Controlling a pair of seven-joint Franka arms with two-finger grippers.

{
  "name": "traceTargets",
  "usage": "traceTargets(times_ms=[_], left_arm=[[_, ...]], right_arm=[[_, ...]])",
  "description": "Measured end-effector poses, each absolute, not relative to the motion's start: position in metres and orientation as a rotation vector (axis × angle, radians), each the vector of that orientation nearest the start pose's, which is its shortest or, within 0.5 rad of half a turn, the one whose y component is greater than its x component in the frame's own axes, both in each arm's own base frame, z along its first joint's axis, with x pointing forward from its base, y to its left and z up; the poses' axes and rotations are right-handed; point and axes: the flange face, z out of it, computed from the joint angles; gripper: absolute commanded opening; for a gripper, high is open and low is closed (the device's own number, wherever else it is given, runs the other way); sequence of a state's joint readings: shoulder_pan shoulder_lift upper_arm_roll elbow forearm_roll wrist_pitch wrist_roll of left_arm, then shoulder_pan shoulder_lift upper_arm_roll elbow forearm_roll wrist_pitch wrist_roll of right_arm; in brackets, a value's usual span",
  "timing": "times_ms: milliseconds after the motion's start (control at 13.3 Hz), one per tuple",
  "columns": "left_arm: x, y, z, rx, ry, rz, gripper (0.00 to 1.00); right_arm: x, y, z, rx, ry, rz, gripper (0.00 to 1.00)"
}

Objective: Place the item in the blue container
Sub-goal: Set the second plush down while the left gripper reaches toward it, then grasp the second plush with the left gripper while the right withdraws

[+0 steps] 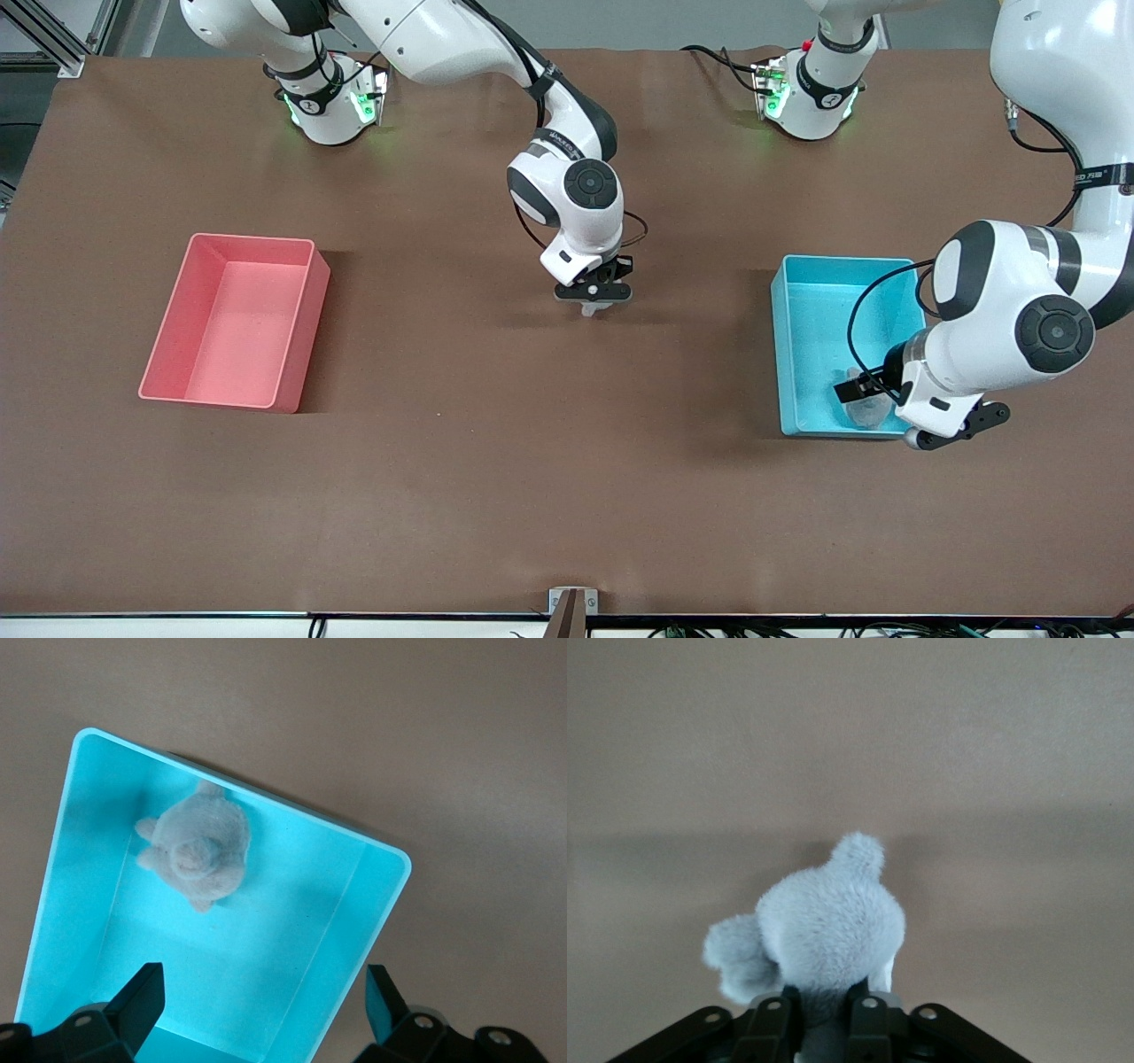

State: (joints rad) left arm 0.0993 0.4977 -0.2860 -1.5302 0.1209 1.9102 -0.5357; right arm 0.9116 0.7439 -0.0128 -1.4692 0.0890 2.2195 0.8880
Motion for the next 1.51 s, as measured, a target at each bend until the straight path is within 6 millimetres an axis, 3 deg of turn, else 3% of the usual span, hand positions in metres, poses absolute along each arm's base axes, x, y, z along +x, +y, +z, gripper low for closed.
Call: traceTargets(times_ms=[151,226,377,528,678,904,1055,1206,1507], left_arm=[[0.671,-0.102,0.371,-3.098,-0.583,0.181,1.00],[0.668,-0.113,0.371,-3.098,-0.642,0.197,1.00],[0.658,-0.154,0.372,-3.075,-0.789,0.233,1.00],[0.644,-0.200,0.371,-3.039,-0.886,0.251,1.00],[0.629,-0.240,0.370,-2.994,-0.981,0.264,1.00],[0.606,-0.286,0.362,-2.932,-1.071,0.287,1.00],[0.587,-0.321,0.354,-2.908,-1.126,0.302,1.00],[0.572,-0.358,0.346,-2.877,-1.261,0.297,1.00],[0.533,-0.396,0.301,-2.822,-1.411,0.328,1.00]], right_arm=[[0.445,0.564,0.253,-3.130,0.058,0.109,1.00],[0.445,0.561,0.270,-3.151,0.057,0.139,1.00],[0.446,0.546,0.329,-3.187,0.070,0.195,1.00],[0.453,0.508,0.406,-3.213,0.082,0.259,1.00],[0.452,0.457,0.483,-3.225,0.073,0.322,1.00],[0.437,0.379,0.558,-3.199,0.025,0.332,1.00],[0.434,0.306,0.585,-3.166,-0.040,0.328,1.00],[0.441,0.232,0.599,-3.135,-0.061,0.336,1.00],[0.472,0.109,0.602,-3.077,-0.096,0.324,1.00]])
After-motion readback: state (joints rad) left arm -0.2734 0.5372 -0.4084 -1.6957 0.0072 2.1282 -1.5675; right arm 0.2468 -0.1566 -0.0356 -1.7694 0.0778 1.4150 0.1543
